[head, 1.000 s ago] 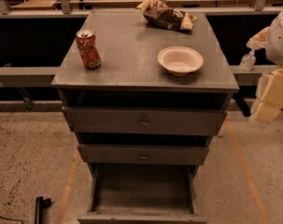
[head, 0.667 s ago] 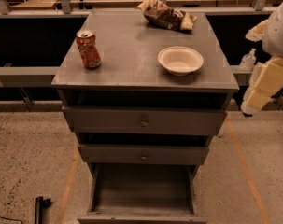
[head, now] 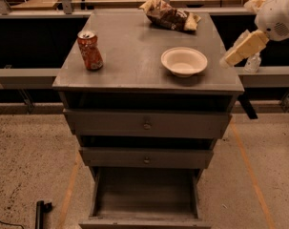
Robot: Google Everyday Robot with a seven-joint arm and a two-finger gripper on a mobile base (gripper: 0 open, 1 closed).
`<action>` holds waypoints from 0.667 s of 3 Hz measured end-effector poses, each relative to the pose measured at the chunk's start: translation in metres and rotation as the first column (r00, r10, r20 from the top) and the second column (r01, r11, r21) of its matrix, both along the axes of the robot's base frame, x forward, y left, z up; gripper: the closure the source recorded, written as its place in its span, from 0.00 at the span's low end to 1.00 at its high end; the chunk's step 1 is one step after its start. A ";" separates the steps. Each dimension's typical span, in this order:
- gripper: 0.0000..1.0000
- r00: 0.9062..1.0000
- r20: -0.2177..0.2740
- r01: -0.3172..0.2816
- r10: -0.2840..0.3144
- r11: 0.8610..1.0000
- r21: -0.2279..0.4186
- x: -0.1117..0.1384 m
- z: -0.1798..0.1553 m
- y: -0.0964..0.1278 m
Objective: Move brown chip bag near coke can
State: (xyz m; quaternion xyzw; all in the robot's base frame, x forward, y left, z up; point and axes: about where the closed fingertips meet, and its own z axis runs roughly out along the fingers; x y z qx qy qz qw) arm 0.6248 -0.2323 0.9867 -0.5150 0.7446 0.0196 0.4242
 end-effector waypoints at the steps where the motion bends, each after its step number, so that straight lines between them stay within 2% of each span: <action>1: 0.00 0.999 0.034 0.019 -0.019 1.000 0.020 0.013 0.003 -0.001; 2: 0.00 0.999 0.032 0.017 -0.018 1.000 0.019 0.013 0.002 0.000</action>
Offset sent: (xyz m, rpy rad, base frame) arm 0.0142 -0.0012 0.0032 0.0218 -0.0368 -0.0208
